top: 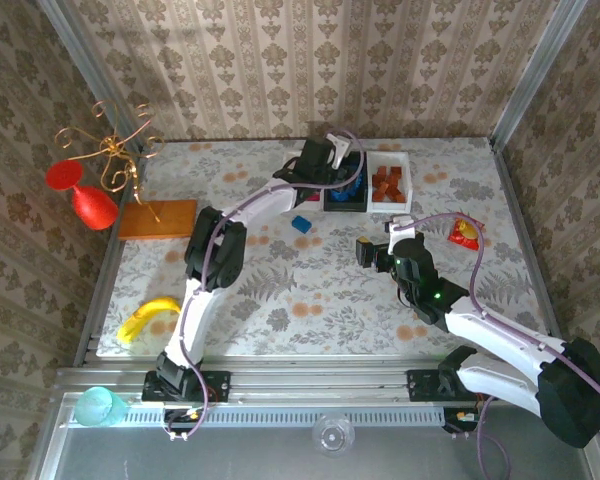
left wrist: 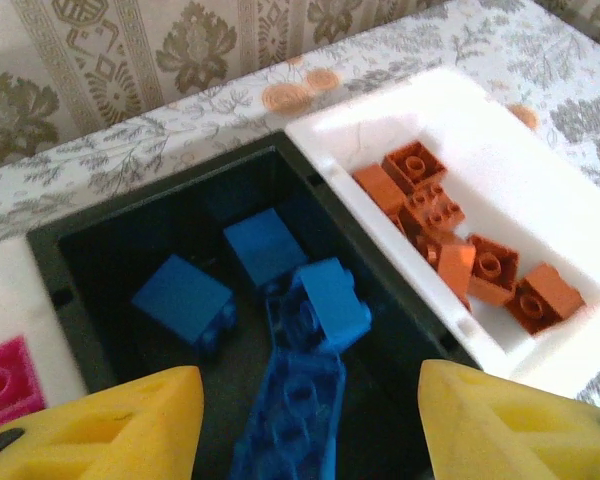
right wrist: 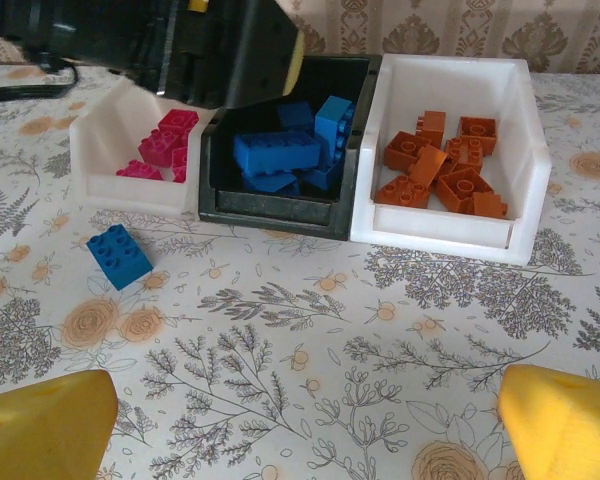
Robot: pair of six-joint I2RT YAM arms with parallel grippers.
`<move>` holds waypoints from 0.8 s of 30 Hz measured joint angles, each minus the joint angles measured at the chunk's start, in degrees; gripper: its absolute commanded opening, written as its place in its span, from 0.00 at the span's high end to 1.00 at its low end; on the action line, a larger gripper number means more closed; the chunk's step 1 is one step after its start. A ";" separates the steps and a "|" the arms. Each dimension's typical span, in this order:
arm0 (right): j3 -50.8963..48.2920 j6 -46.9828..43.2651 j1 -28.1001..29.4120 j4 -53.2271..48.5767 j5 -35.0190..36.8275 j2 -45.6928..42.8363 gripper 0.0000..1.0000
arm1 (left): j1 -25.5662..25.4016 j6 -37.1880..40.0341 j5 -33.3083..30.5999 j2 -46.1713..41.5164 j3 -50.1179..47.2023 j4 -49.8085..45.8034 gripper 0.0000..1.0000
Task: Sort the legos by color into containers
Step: Place the lego in the container, then pick up the lego from the center of the table.
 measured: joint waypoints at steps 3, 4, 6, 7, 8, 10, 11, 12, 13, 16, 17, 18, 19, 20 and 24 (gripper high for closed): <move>0.00 0.00 0.00 -0.02 0.00 0.00 0.01 | 0.00 0.00 -0.24 -6.97 -9.05 2.01 0.34; 0.00 0.00 0.00 -0.04 0.00 0.00 0.01 | 0.02 0.00 -0.33 -9.09 -11.80 2.91 0.33; 0.00 0.00 0.00 -0.11 0.00 0.00 0.01 | 0.07 -0.02 -0.52 -15.21 -19.28 4.96 0.32; 0.00 0.00 0.00 -0.15 0.00 0.00 0.01 | 0.20 -0.04 -0.66 -17.97 -22.64 6.01 0.31; 0.00 0.00 0.00 -0.20 0.00 0.00 0.01 | 0.37 -0.11 -0.72 -21.14 -26.49 7.15 0.30; 0.00 0.00 0.00 -0.44 0.00 0.02 0.01 | 0.70 -0.31 -1.18 -26.27 -32.94 8.68 0.28; 0.00 0.00 0.00 -0.48 0.00 0.02 0.01 | 0.87 -0.44 -1.49 -28.35 -35.76 9.18 0.27; 0.00 0.02 0.00 -0.50 0.00 0.09 0.01 | 1.07 -0.48 -1.77 -30.14 -38.71 9.62 0.26; 0.00 0.02 0.00 -0.50 -0.02 0.15 0.01 | 1.16 -0.48 -2.21 -31.21 -40.81 9.68 0.26; 0.02 0.02 0.00 -0.52 -0.07 0.83 0.01 | 1.18 -0.44 -3.37 -32.41 -46.60 9.53 0.23; 0.07 0.02 0.00 -0.57 -0.15 1.22 0.01 | 1.18 -0.44 -3.78 -32.26 -48.04 9.31 0.23; 0.13 0.00 0.00 -0.63 -0.57 1.62 0.00 | 1.18 -0.42 -4.13 -32.00 -49.03 8.76 0.23; 0.22 0.00 0.00 -0.70 -1.20 2.01 0.01 | 1.18 -0.37 -4.37 -31.56 -49.48 8.13 0.22; 0.28 -0.02 0.00 -0.85 -1.86 2.36 0.01 | 1.18 -0.35 -4.61 -30.84 -49.55 7.63 0.22; 0.31 -0.02 0.00 -1.07 -3.50 2.80 0.01 | 1.18 0.04 -5.01 -26.73 -47.84 7.08 0.21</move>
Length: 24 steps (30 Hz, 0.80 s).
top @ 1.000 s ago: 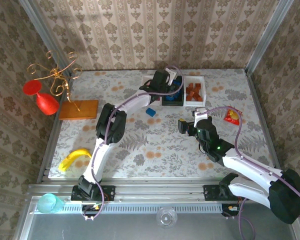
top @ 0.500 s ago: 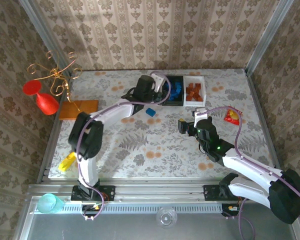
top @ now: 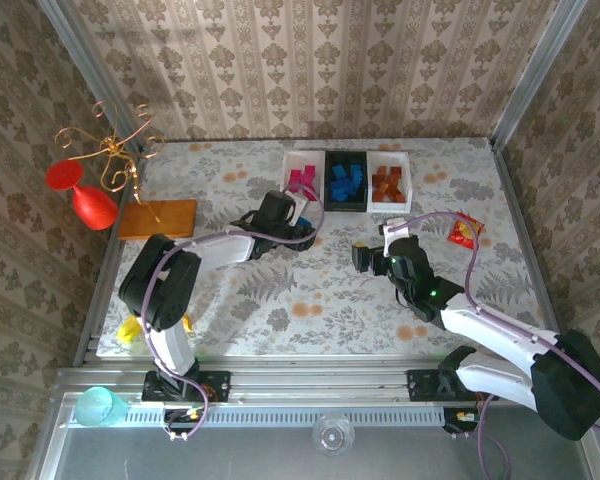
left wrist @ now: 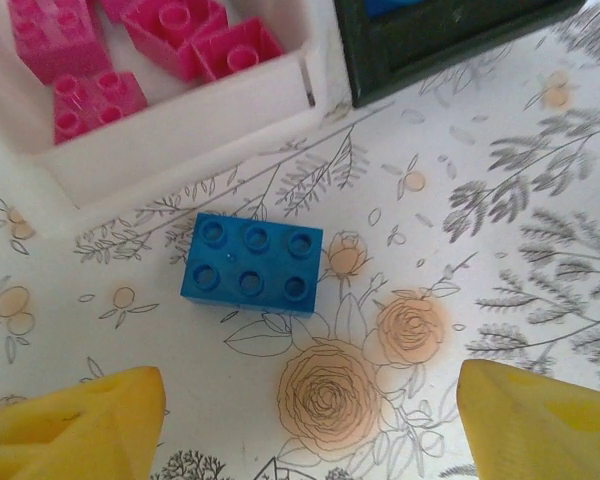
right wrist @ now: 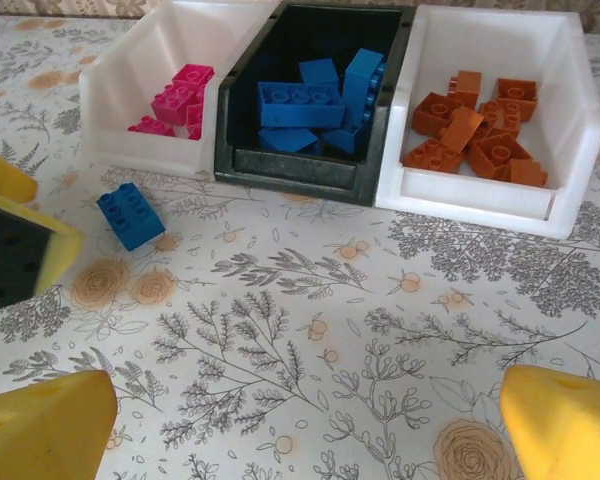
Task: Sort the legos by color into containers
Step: Pick up the lego from the center of the table.
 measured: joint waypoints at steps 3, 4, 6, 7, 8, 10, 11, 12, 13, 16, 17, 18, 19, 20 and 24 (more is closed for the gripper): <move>0.02 0.00 0.00 -0.13 -0.26 -0.02 0.01 | 0.02 0.02 0.02 3.65 2.10 -0.15 0.21; 0.02 0.00 0.00 -0.20 -0.33 -0.02 0.01 | 0.09 0.02 0.02 4.59 2.58 -0.22 0.20; 0.02 -0.02 0.00 -0.24 -0.48 -0.02 0.01 | 0.24 0.02 0.00 6.08 3.41 -0.50 0.20; 0.02 0.00 0.00 -0.26 -0.50 -0.02 0.01 | 0.28 0.02 -0.17 6.78 3.98 -0.72 0.19; 0.02 0.00 0.00 -0.31 -0.52 -0.02 0.01 | 0.35 0.04 -0.42 7.54 4.66 -0.98 0.19; 0.02 0.00 0.00 -0.39 -0.57 -0.02 0.01 | 0.55 0.37 -0.96 8.76 5.79 -1.40 0.19; 0.02 0.00 0.00 -0.39 -0.70 -0.02 0.01 | 0.61 0.46 -1.31 9.20 6.27 -1.53 0.19; 0.02 0.00 0.00 -0.39 -0.72 -0.02 0.01 | 0.66 0.61 -1.49 9.62 6.67 -1.68 0.19; 0.02 -0.02 0.00 -0.39 -0.74 -0.02 0.01 | 0.66 0.72 -1.73 10.03 7.08 -1.70 0.18; 0.04 -0.02 0.00 -0.42 -0.81 -0.02 0.01 | 0.98 0.96 -2.21 11.47 8.28 -1.92 0.18; 0.13 0.00 0.00 -0.57 -0.87 0.00 0.00 | 1.03 1.03 -2.34 11.93 8.70 -1.90 0.18; 0.24 0.00 0.00 -0.61 -0.87 0.00 0.01 | 1.09 1.07 -2.54 12.31 8.98 -1.90 0.18; 0.39 -0.02 0.00 -0.61 -0.90 0.02 0.01 | 1.11 1.09 -2.64 12.48 9.29 -2.03 0.18; 0.55 0.00 0.00 -0.59 -0.90 0.09 0.01 | 1.14 1.09 -2.67 12.59 9.60 -2.08 0.19; 0.92 0.00 0.00 -0.66 -0.90 0.37 0.00 | 1.73 1.57 -2.56 13.62 10.47 -1.84 0.26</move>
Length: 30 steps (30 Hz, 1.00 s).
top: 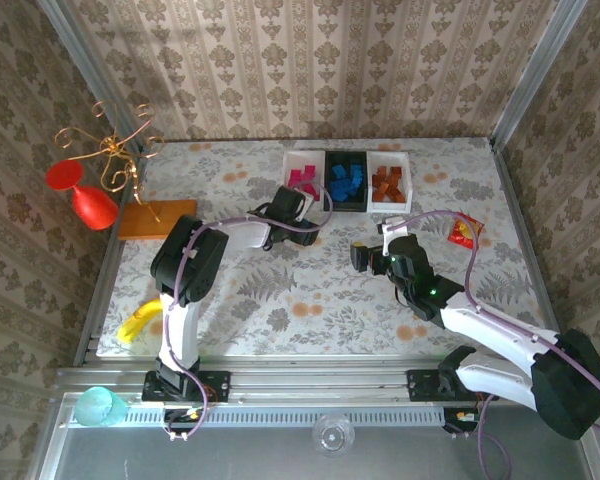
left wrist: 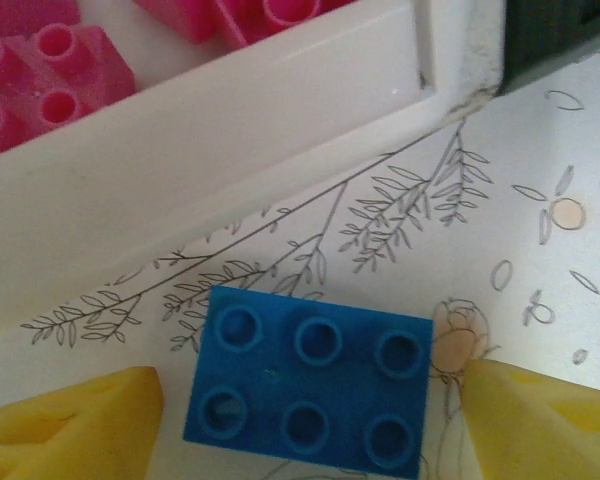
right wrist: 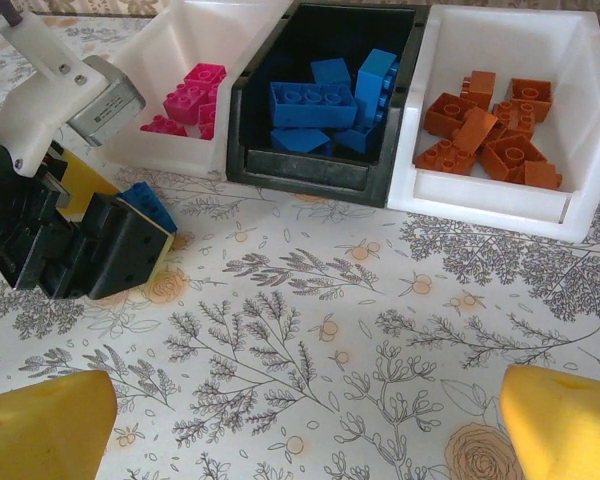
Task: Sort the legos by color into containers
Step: Pick up the lego from the center of the table, then place the lego in the container.
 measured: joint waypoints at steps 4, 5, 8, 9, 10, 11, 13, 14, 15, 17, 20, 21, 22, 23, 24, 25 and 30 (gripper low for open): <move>0.17 -0.02 0.00 -0.04 0.00 0.50 0.00 | 0.39 0.57 0.63 0.66 0.94 0.02 0.34; 0.17 0.00 0.00 -0.04 0.00 0.55 0.00 | 0.50 0.70 0.63 0.76 1.09 -0.02 0.36; 0.17 0.00 0.00 -0.20 0.00 0.76 0.00 | 0.76 0.92 0.70 0.79 1.18 -0.02 0.42; 0.17 0.00 0.00 -0.24 0.00 0.90 0.00 | 0.81 0.98 0.68 0.79 1.20 -0.02 0.43; 0.20 0.00 0.00 -0.33 0.00 1.05 0.00 | 0.81 1.01 0.61 0.79 1.20 -0.02 0.45; 0.24 0.00 0.00 -0.42 0.00 1.20 0.00 | 0.81 1.01 0.59 0.79 1.20 0.00 0.47; 0.33 0.00 0.00 -0.59 0.00 1.31 0.00 | 0.74 1.03 0.39 0.76 1.18 0.13 0.50; 0.44 0.00 0.00 -0.83 0.00 1.33 0.00 | 0.68 1.03 0.35 0.74 1.16 0.20 0.51; 0.52 0.00 0.00 -0.90 0.00 1.33 0.00 | 0.50 1.03 0.15 0.59 1.01 0.35 0.51; 0.66 0.00 0.00 -0.92 0.00 1.36 0.00 | -0.09 1.05 0.17 -0.15 -0.02 0.68 0.52; 0.74 0.00 0.00 -1.03 0.00 1.44 0.00 | -2.21 1.05 0.42 -3.45 -3.43 0.87 0.52; 0.74 0.00 0.00 -1.05 0.00 1.49 0.00 | -2.73 1.05 0.74 -4.48 -4.13 1.14 0.52; 0.74 0.00 0.00 -1.07 0.00 1.53 0.00 | -3.37 1.05 1.20 -5.55 -4.66 1.81 0.52; 0.74 0.00 0.00 -1.09 0.00 1.53 0.00 | -3.85 1.05 1.68 -6.36 -4.68 2.60 0.53; 0.74 0.00 0.00 -1.14 0.00 1.53 0.00 | -4.02 1.05 2.12 -6.80 -4.59 3.54 0.53; 0.74 0.00 0.00 -1.20 0.00 1.53 0.00 | -4.07 1.05 2.54 -7.08 -4.24 4.31 0.53; 0.72 0.02 0.00 -1.27 0.26 0.74 0.00 | -3.76 1.05 4.50 -5.01 1.97 5.40 0.53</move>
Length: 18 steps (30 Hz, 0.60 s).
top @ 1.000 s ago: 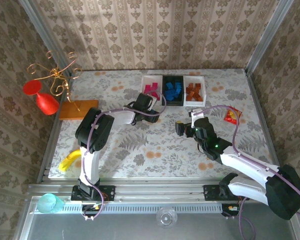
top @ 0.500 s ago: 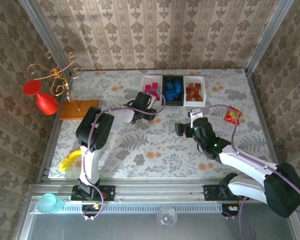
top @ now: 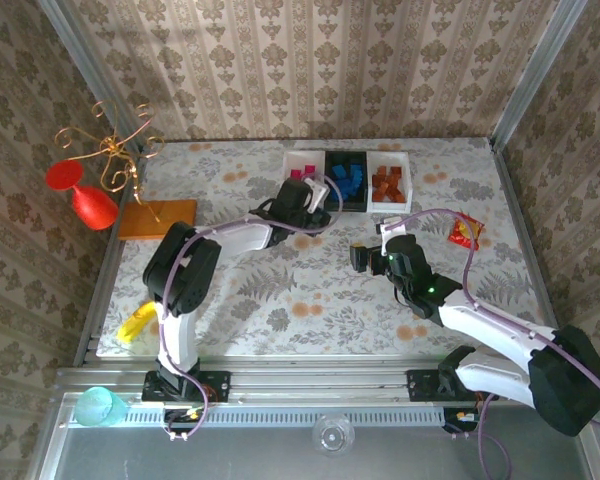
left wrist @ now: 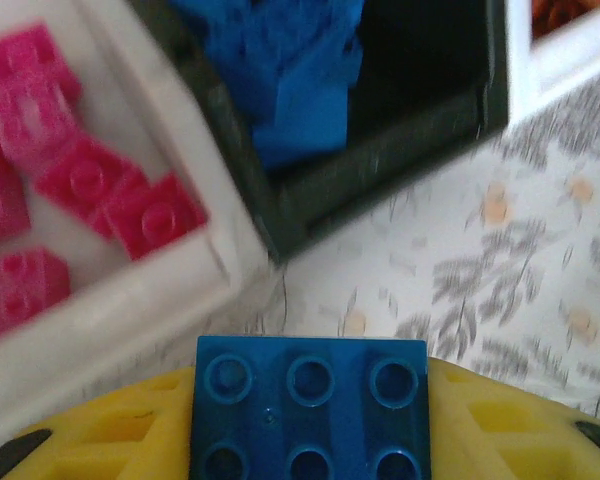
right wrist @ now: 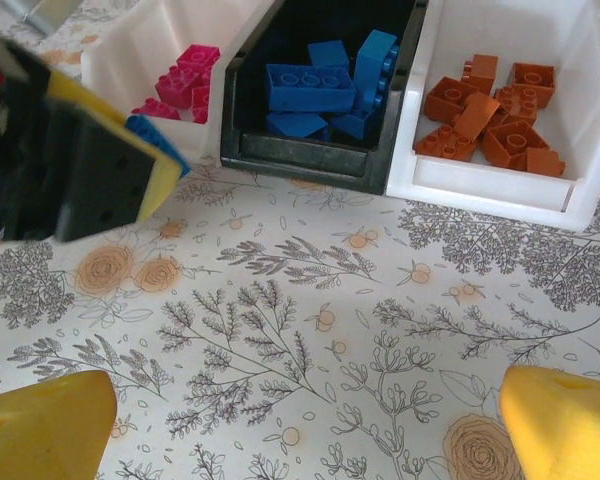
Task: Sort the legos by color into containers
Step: Place the lego in the container.
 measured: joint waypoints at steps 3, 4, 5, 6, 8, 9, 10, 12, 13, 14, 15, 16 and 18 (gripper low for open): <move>-0.02 0.00 0.00 0.02 0.98 -2.05 0.00 | 0.04 0.00 0.94 3.45 6.73 0.42 0.54; -0.07 0.02 0.00 0.04 1.51 -2.91 0.00 | 0.04 0.00 1.22 4.83 9.25 0.48 0.53; -0.26 0.02 0.00 0.09 2.12 -3.80 0.00 | 0.04 0.00 1.42 6.21 11.61 0.48 0.53; -0.50 0.02 0.00 0.13 2.62 -4.52 0.00 | 0.04 0.00 1.53 7.26 13.51 0.31 0.53; -1.42 0.02 0.00 0.35 3.67 -6.23 0.00 | 0.02 0.00 1.60 10.21 18.27 -0.11 0.53; -1.84 0.04 0.00 0.44 4.09 -6.80 0.00 | 0.02 0.00 1.57 11.50 20.17 -0.26 0.52; -2.29 0.02 0.00 0.44 4.50 -7.41 0.00 | 0.04 0.00 1.53 13.00 22.56 -0.63 0.52; -2.91 0.04 0.00 0.46 4.94 -8.00 0.00 | 0.04 0.00 1.31 16.00 27.12 -1.95 0.49; -2.97 0.04 0.00 0.44 5.03 -8.04 0.00 | 0.04 0.00 1.27 17.73 29.75 -2.78 0.49; -2.97 0.04 0.00 0.44 5.18 -8.04 0.00 | 0.04 0.00 1.25 19.39 32.26 -3.52 0.48; -2.97 0.04 0.00 0.44 5.22 -8.04 0.00 | 0.07 -0.02 1.25 20.90 34.58 -4.22 0.47; -2.97 0.04 0.00 0.44 5.35 -8.02 0.00 | 0.11 -0.04 1.25 22.75 37.57 -5.40 0.45; -2.97 0.04 0.00 0.44 5.40 -7.89 0.00 | 0.22 -0.11 1.25 26.14 43.41 -7.80 0.42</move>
